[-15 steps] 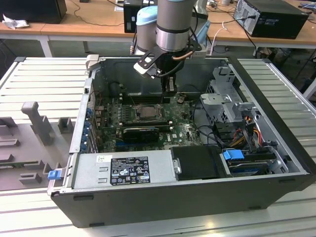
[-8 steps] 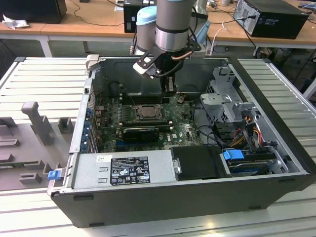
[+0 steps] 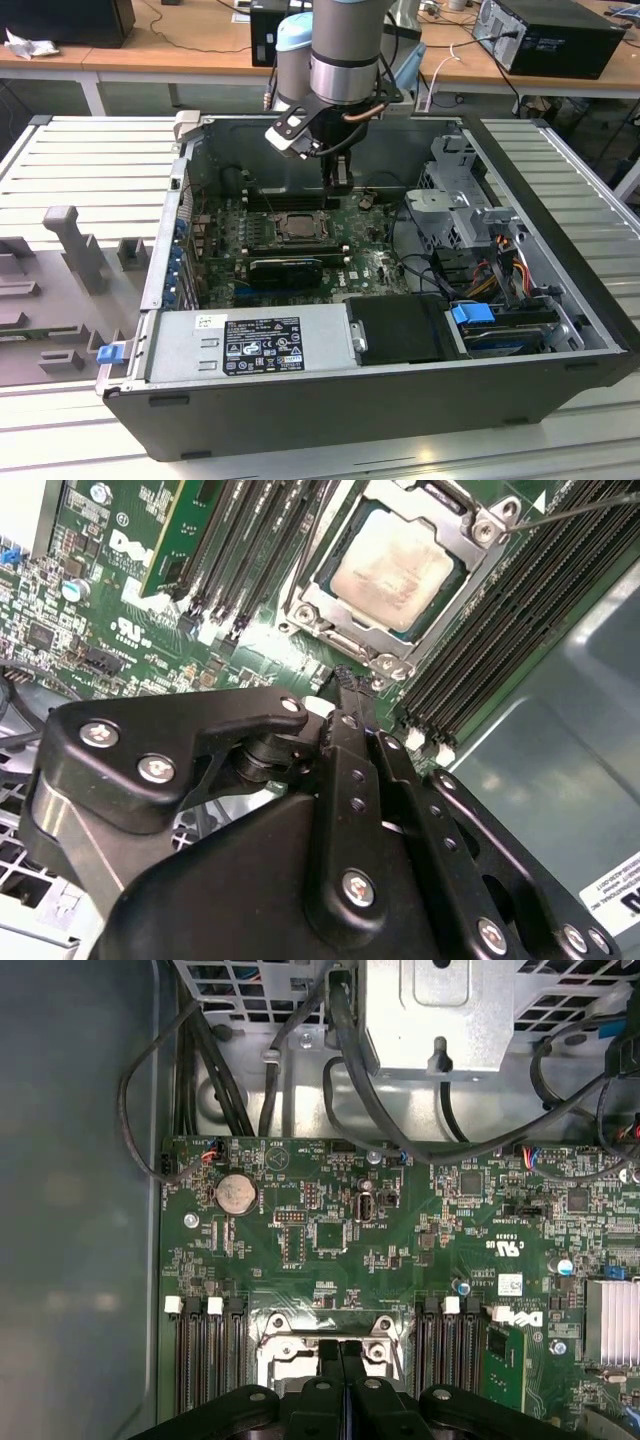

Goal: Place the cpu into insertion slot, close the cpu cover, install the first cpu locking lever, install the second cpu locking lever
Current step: 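Close the cpu cover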

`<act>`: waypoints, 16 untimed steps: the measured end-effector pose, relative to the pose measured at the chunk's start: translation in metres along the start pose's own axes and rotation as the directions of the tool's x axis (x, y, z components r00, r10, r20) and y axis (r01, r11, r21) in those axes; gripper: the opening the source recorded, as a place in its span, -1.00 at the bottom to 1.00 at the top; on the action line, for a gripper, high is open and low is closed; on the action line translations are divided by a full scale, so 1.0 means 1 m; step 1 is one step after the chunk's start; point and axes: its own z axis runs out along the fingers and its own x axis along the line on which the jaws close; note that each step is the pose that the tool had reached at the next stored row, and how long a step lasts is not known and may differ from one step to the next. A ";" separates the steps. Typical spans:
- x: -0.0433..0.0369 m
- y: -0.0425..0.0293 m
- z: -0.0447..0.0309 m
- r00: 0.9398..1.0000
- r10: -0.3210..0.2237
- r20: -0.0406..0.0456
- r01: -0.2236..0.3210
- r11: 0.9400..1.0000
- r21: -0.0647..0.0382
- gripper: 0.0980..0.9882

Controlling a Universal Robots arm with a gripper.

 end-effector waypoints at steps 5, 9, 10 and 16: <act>-0.0021 -0.0093 0.0020 1.000 0.000 -0.006 0.000 1.000 0.000 -0.98; -0.0030 -0.0116 0.0091 1.000 -0.004 -0.009 0.004 1.000 0.000 -0.98; -0.0028 -0.0120 0.0102 1.000 -0.004 -0.009 0.004 1.000 0.001 -0.98; -0.0024 -0.0235 0.0123 1.000 -0.013 -0.012 0.014 1.000 0.010 -0.98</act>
